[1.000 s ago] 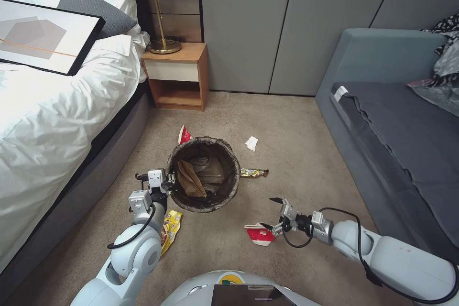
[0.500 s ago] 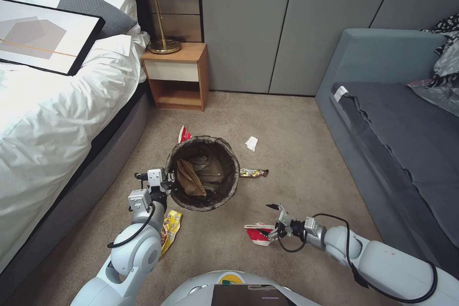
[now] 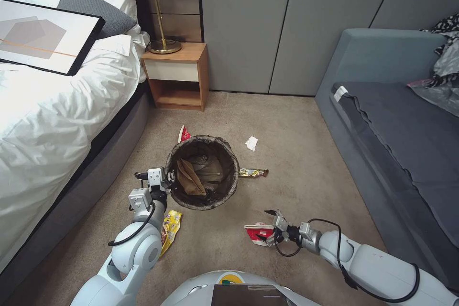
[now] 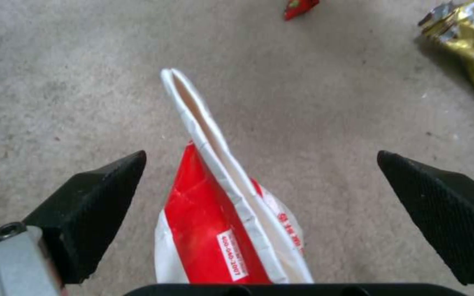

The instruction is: Pick up the trash bin, then pick up the garbage from the floor and place it into the trash bin.

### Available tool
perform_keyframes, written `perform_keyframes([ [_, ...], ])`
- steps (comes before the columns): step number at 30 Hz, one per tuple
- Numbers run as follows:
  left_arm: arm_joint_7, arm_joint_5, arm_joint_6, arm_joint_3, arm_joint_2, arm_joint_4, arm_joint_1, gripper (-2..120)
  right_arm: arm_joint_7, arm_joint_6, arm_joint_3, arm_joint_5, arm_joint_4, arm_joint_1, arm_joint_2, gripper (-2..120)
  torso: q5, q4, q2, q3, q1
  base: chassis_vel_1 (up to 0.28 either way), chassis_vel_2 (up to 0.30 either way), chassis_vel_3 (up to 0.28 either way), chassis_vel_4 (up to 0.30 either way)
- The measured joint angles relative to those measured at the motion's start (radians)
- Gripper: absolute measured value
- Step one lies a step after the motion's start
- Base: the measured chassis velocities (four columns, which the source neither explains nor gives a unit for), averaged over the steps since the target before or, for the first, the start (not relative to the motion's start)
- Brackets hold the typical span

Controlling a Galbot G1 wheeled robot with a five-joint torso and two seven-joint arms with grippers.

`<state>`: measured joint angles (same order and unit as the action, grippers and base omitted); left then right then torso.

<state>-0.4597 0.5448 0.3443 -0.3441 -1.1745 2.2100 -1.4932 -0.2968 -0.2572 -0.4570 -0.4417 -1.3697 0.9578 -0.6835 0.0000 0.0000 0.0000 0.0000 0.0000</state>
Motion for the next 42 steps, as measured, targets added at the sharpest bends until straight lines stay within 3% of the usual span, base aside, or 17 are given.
perform_keyframes([
  [22, -0.002, 0.008, 0.0, 0.001, 0.012, -0.004, 0.003, 4, -0.011, -0.018, 0.002, 0.025, 0.1, -0.006, -0.07, 97, 0.0002, 0.0, 0.0, 0.0, 0.0, 0.0, 0.0, 0.0, 0.0],
  [23, -0.003, 0.008, 0.0, 0.002, 0.012, -0.005, 0.004, 4, -0.012, -0.019, 0.003, 0.029, 0.112, -0.004, -0.082, 89, 0.0, 0.0, 0.0, 0.0, 0.0, 0.0, 0.0, 0.0, 0.0],
  [24, -0.003, 0.008, 0.0, 0.002, 0.012, -0.005, 0.004, 4, -0.012, -0.019, 0.003, 0.029, 0.112, -0.004, -0.082, 89, 0.0, 0.0, 0.0, 0.0, 0.0, 0.0, 0.0, 0.0, 0.0],
  [31, -0.003, 0.009, 0.0, 0.004, 0.012, -0.007, 0.004, 4, -0.016, -0.029, 0.017, 0.046, 0.158, 0.002, -0.116, 58, -0.0001, -0.0001, 0.0, 0.0, 0.0, 0.0, 0.0, 0.0, 0.0],
  [42, -0.004, 0.012, 0.0, 0.007, 0.012, -0.008, 0.007, 4, -0.021, -0.031, 0.022, 0.05, 0.158, 0.008, -0.129, 23, -0.0001, -0.0001, 0.0, 0.0, 0.0, 0.0, 0.0, 0.0, 0.0],
])
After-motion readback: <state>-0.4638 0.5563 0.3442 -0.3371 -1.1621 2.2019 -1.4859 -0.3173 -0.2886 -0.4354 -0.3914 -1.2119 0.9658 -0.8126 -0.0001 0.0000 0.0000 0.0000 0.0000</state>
